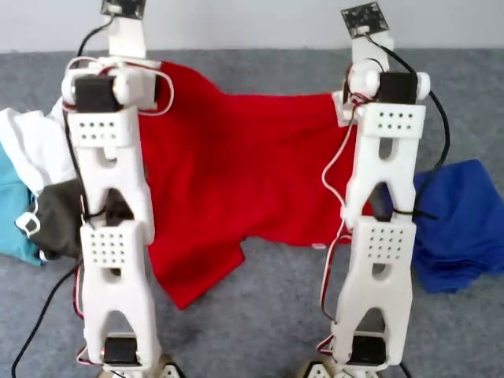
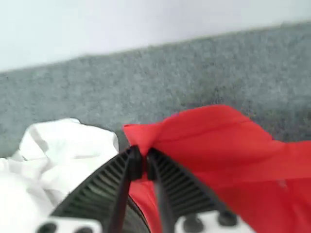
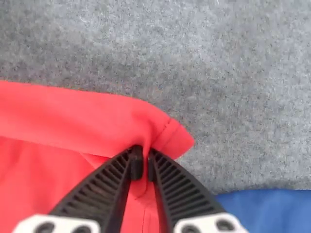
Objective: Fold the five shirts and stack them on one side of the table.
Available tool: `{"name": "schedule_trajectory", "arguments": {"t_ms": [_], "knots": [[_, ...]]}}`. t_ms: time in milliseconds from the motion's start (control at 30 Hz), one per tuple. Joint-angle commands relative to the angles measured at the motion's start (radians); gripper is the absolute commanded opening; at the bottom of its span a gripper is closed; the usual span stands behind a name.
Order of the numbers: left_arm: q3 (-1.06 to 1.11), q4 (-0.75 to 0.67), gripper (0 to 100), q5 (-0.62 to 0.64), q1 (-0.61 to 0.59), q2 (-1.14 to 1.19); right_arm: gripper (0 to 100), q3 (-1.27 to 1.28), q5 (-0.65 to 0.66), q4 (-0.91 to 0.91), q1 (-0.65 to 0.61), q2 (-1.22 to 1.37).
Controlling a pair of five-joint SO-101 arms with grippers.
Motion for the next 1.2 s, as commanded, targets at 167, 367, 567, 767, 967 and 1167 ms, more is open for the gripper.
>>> {"name": "schedule_trajectory", "arguments": {"t_ms": [167,367,567,767,967,1167], "knots": [[0.579,0.021,1,0.057,0.025,-0.371,0.9,0.47,0.011,0.039,-0.005,-0.323],[0.914,0.021,1,0.066,0.025,-0.601,0.9,0.68,0.02,0.038,-0.008,-0.476],[1.214,0.021,1,0.061,0.025,-0.818,0.9,0.905,0.041,0.039,-0.005,-0.625],[1.457,0.02,1,0.06,0.034,-1.0,0.9,1.149,0.12,-0.021,0.001,-0.746],[1.635,0.02,1,0.06,0.032,-1.102,1.0,1.502,0.132,-0.277,0.001,-0.817],[1.745,0.02,1,0.0,0.034,-1.112,1.0,1.718,0.137,-0.433,0.001,-0.892]]}}
